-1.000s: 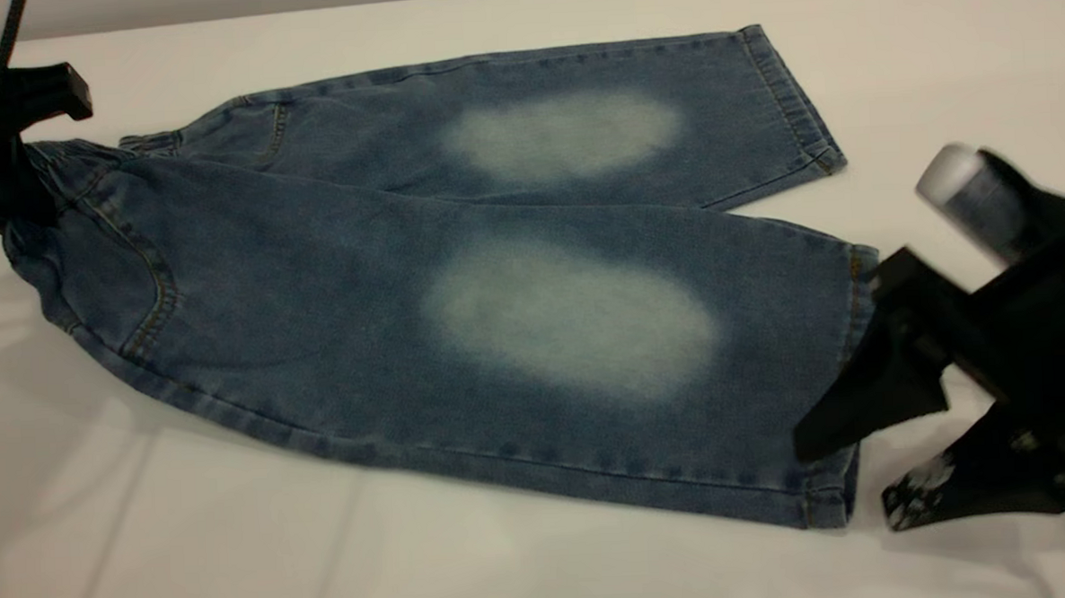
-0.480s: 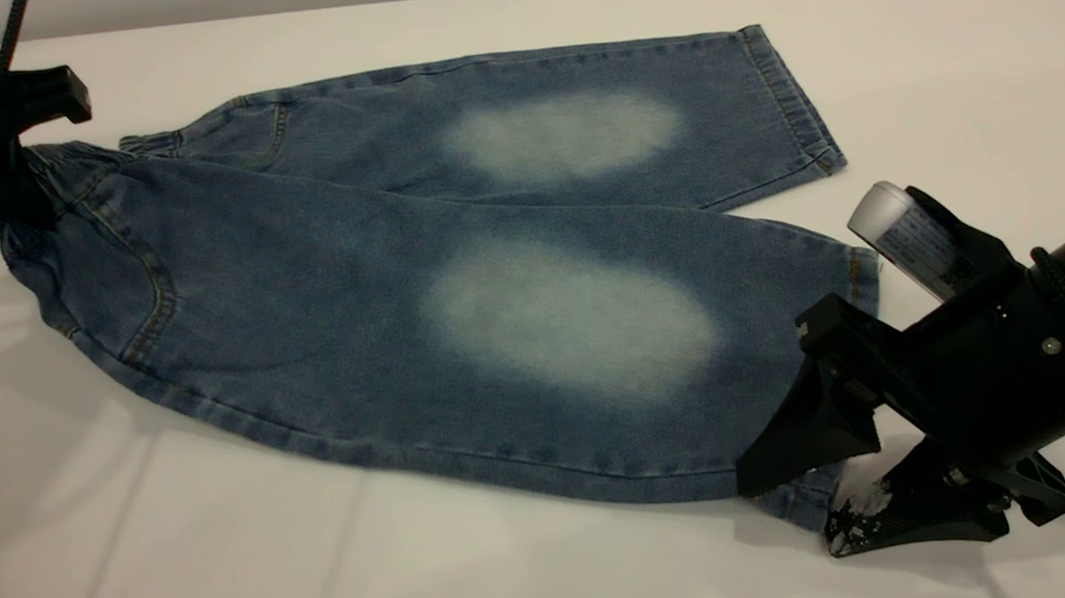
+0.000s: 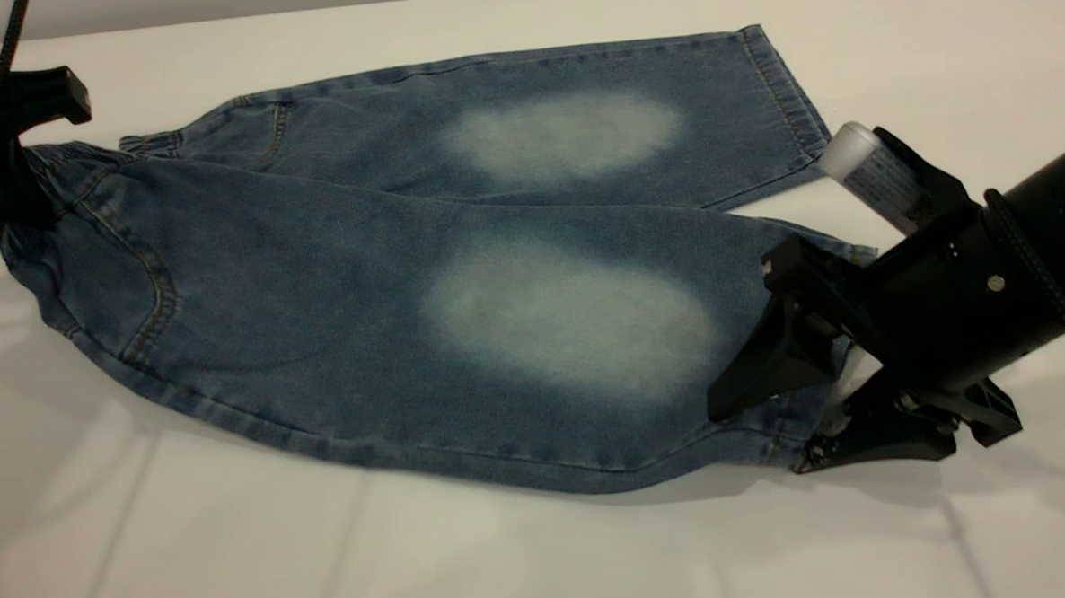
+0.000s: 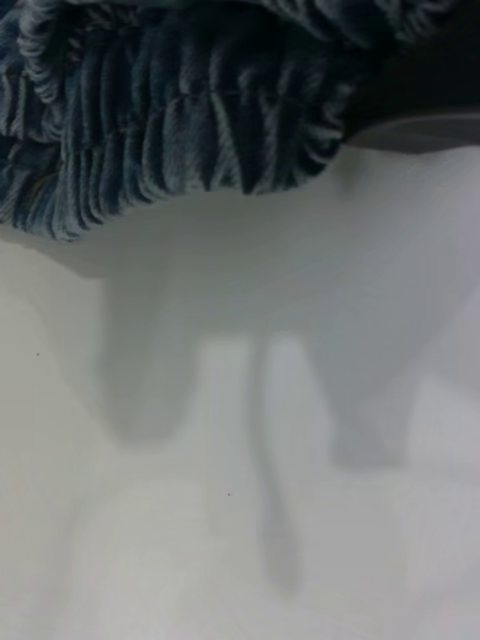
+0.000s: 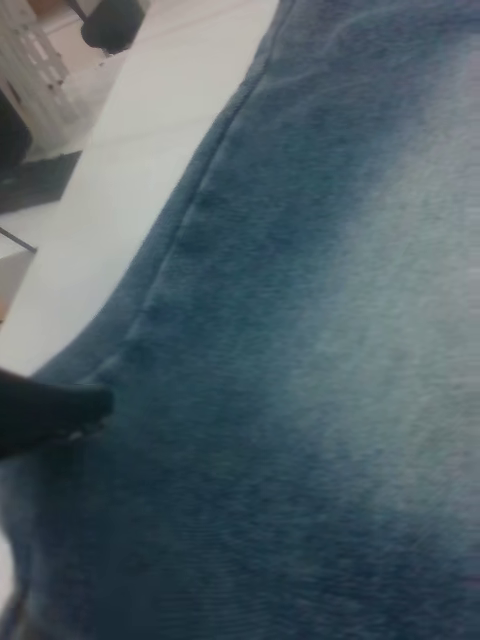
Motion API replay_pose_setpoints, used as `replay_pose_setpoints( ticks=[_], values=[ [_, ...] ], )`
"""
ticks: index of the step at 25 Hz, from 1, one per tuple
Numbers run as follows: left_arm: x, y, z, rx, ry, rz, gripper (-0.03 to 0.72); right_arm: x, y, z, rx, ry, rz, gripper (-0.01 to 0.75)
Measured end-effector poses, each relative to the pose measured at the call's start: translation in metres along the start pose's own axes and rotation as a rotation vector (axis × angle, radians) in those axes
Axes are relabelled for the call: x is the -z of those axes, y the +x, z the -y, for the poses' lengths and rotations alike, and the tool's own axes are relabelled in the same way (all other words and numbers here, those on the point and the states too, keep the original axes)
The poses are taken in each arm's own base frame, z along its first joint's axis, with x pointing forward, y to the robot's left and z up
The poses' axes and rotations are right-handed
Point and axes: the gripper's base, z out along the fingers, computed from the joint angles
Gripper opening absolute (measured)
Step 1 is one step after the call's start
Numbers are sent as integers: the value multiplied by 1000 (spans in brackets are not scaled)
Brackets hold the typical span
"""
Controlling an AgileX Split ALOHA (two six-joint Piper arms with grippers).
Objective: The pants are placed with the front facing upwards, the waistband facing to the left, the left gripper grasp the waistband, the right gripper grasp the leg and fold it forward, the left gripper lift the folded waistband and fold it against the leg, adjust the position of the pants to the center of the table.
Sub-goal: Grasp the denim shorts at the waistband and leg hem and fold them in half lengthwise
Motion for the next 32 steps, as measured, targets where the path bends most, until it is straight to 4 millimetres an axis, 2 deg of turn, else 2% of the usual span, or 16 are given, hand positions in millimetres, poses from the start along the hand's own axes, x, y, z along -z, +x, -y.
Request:
replay_pose_setpoints(
  ticks=[3,8,10,15,21,27,32],
  values=[
    [0,0,0,0,0,0,89,0,-1,2,1,21,8,351],
    [0,0,0,0,0,0,89,0,-2,6,0,57,17,94],
    [0,0,0,0,-1,-1,89,-1,-1,6,2,57,12,43],
    [0,2,-1,-6,-10,-17,89,-1,0,-3,31,-53,-16,34],
    [9,6,-5,-28,-53,-81,89,16,-11,-23,3,-386,-39,34],
    [37,0,-2,-6,-25,-55,89,34,-45,-30,-77,-502,20,34],
    [51,-7,5,87,42,-22,89,44,-82,-55,-67,-563,66,34]
  ],
)
